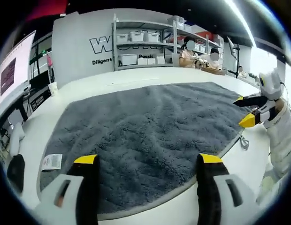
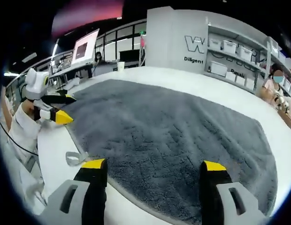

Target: Open the folded towel by lifting each exposed corner and separating the folded layers until the towel lies flat within the target outline without major curled edges

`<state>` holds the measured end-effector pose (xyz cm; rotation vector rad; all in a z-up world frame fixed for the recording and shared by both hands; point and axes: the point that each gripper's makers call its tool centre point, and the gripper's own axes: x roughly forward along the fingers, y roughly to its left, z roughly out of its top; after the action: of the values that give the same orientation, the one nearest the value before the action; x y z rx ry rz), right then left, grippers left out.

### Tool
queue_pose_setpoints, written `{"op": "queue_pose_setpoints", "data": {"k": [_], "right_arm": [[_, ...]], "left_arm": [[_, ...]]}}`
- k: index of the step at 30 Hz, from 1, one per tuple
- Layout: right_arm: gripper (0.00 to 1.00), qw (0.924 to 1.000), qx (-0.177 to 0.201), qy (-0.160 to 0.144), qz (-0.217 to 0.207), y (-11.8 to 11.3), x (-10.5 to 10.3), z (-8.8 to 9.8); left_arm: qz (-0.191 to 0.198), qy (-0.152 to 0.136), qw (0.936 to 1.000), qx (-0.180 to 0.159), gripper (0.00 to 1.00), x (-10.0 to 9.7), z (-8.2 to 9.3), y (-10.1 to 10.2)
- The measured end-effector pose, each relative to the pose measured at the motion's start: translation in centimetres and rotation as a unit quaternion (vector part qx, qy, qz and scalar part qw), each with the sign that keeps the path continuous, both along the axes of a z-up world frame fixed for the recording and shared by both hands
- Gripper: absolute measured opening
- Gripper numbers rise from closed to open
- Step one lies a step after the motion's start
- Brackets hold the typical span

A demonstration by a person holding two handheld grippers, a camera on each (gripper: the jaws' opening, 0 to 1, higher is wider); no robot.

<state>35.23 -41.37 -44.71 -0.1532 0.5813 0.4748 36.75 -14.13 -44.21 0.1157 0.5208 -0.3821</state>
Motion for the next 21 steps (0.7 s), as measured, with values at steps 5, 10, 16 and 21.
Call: {"op": "queue_pose_setpoints", "data": {"k": [5, 10, 16, 21], "right_arm": [[0.80, 0.9999, 0.005, -0.011, -0.002, 0.04, -0.03, 0.08], [0.80, 0.9998, 0.010, -0.019, -0.002, 0.00, -0.01, 0.14], [0.82, 0.9997, 0.012, -0.022, 0.000, 0.07, -0.07, 0.16], [0.84, 0.9996, 0.013, -0.023, 0.001, 0.05, -0.17, 0.16]], "left_arm": [[-0.008, -0.002, 1.0000, -0.003, 0.84, -0.09, -0.01, -0.03], [-0.008, -0.006, 0.9999, -0.004, 0.84, -0.06, 0.02, -0.02], [-0.010, -0.008, 0.9999, -0.006, 0.83, -0.12, 0.04, 0.03], [-0.013, -0.008, 0.9999, -0.006, 0.83, -0.19, 0.04, 0.05]]}}
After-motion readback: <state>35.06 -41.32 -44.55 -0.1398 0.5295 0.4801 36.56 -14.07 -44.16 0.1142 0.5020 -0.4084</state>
